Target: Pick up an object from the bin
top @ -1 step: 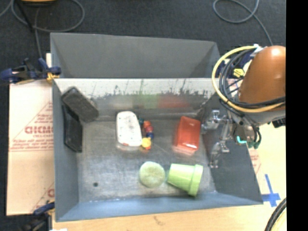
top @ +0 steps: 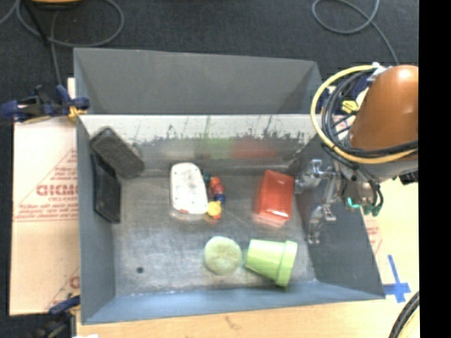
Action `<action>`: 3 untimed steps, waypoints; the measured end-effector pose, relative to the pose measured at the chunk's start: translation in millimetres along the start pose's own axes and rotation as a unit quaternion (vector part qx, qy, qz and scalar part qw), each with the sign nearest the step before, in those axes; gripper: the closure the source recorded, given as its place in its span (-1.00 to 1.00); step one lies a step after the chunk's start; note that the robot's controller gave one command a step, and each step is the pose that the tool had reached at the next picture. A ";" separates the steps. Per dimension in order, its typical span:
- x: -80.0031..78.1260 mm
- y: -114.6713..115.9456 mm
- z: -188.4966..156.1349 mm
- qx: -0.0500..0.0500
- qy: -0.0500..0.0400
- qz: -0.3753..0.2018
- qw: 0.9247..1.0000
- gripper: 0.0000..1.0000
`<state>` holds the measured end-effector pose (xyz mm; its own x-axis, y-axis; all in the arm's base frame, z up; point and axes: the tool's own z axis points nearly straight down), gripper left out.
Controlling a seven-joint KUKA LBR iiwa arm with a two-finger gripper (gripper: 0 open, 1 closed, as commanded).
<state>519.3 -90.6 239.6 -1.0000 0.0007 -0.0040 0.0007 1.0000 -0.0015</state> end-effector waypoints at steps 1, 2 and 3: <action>-2.1 7.7 144.4 0.007 -0.032 -0.151 0.988 1.00; -3.6 8.8 151.8 0.007 -0.036 -0.159 0.987 1.00; -1.7 15.8 142.7 0.004 -0.027 -0.108 0.994 1.00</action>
Offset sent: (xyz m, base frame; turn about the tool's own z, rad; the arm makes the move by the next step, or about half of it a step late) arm 0.0000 0.0000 0.0000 0.0000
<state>521.7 -75.0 96.9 -0.9751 -0.2142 -0.0568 -0.2136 0.9768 -0.0165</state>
